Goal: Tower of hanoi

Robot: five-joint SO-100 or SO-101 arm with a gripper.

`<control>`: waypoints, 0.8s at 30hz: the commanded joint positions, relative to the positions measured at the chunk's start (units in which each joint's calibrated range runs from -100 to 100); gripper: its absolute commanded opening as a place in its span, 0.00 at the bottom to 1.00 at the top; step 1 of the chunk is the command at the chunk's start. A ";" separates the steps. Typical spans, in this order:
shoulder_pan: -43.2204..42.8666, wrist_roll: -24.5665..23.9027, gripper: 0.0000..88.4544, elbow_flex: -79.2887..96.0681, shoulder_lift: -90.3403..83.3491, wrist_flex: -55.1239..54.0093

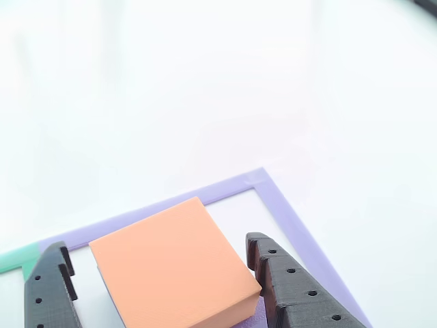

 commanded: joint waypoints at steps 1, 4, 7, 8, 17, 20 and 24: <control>-0.39 0.00 0.26 -1.48 -0.59 -1.37; -0.24 0.00 0.22 -1.30 -0.59 -1.37; -0.16 0.00 0.20 -0.93 -0.67 -1.37; -0.16 0.00 0.19 -0.84 -0.75 -1.37; 0.15 0.00 0.13 0.70 -1.71 -1.37; 0.22 0.00 0.13 1.52 -3.55 -0.40; 0.22 0.00 0.13 2.43 -10.52 6.32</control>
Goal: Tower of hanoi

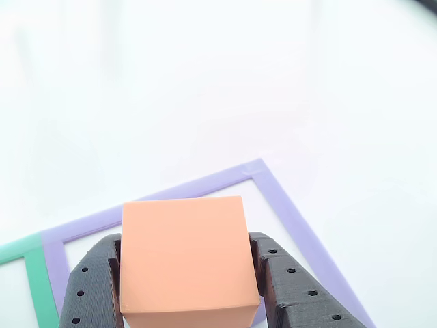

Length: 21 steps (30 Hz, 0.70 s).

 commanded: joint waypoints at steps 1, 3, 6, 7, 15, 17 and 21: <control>0.07 0.00 0.13 0.34 -11.13 9.00; -0.24 0.00 0.13 -0.11 -16.98 16.45; -0.77 0.00 0.12 -2.66 -26.60 30.69; -1.00 0.00 0.12 -4.20 -30.04 36.84; -2.68 0.00 0.12 -28.74 -46.79 88.16; -3.59 0.00 0.11 -37.37 -47.35 98.92; -5.65 0.00 0.11 -51.46 -47.35 114.54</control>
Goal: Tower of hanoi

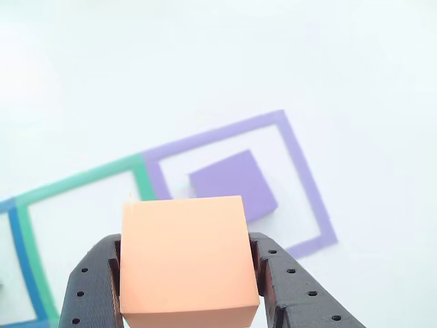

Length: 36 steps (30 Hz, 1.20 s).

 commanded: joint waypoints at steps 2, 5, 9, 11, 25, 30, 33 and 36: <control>-2.55 0.00 0.10 -20.53 -2.94 21.66; -4.38 0.00 0.10 -27.71 -2.94 29.51; -7.35 0.00 0.10 -33.34 -3.42 35.34; -9.18 0.00 0.10 -34.71 -3.90 36.63; -15.59 0.00 0.09 -13.81 -9.03 22.31; -14.98 0.00 0.09 5.09 -12.72 6.93; -15.36 0.00 0.09 15.82 -14.00 -3.35; -16.27 0.00 0.09 26.36 -13.92 -15.57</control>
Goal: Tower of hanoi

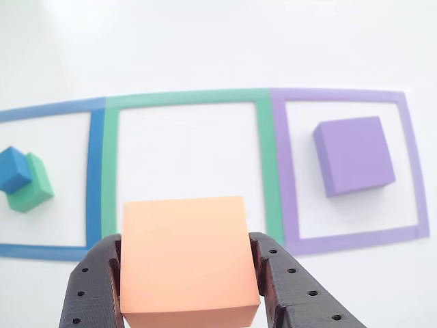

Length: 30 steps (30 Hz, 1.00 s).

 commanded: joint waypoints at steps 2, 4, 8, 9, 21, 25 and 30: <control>-1.65 0.00 0.09 17.16 -1.46 -24.64; -2.11 0.00 0.09 23.34 -0.25 -34.11; -2.64 0.00 0.09 33.16 3.51 -49.98; -2.87 0.00 0.09 34.98 4.87 -54.02; -3.02 0.00 0.09 40.61 32.20 -91.26; -2.56 0.00 0.09 39.16 40.85 -99.03; -2.11 0.00 0.09 36.16 50.87 -107.12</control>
